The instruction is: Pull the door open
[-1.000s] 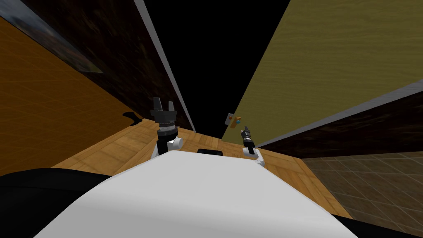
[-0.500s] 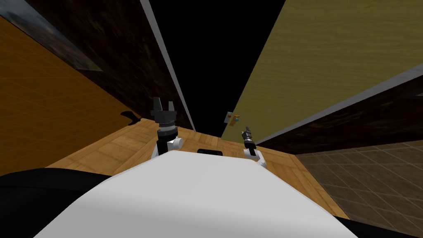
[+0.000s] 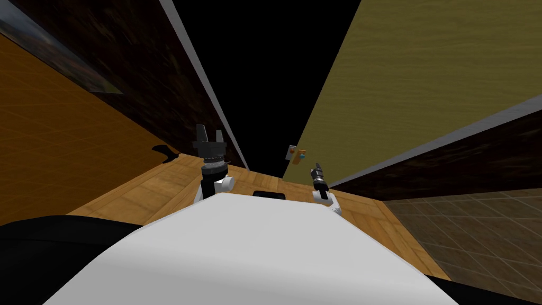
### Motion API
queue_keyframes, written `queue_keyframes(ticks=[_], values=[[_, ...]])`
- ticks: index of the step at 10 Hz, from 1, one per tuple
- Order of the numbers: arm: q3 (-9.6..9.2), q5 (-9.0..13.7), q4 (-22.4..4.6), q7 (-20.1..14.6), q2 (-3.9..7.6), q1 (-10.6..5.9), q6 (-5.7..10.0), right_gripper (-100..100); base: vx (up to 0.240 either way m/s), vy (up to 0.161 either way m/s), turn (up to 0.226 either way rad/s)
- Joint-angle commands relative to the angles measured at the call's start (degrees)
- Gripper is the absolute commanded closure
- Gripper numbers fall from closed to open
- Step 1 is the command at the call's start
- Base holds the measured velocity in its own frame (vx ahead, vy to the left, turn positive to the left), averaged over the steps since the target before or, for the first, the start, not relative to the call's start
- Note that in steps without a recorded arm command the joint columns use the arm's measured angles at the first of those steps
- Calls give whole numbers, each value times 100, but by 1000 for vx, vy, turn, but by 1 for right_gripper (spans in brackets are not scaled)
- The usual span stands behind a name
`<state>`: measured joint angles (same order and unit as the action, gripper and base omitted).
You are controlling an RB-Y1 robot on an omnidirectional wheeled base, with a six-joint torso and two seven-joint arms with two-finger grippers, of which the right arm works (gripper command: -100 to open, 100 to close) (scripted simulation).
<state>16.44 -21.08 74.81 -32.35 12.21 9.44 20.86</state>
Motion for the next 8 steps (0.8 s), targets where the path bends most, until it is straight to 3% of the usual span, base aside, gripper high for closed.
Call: queue_keyframes(ticks=[1, 3, 4, 5, 8], values=[[-59, 1, 16, 11, -29, -77, 7, -100, 208, 18, 92], [-179, -13, 47, 24, -97, -213, 40, -100, 232, 36, 129], [-146, -10, 65, 10, -69, -167, -11, -100, 116, 23, 31], [-146, -10, 65, 10, -69, -167, -11, 100, -16, -3, -27], [-146, -10, 65, 10, -69, -167, -11, 100, -38, -8, -2]])
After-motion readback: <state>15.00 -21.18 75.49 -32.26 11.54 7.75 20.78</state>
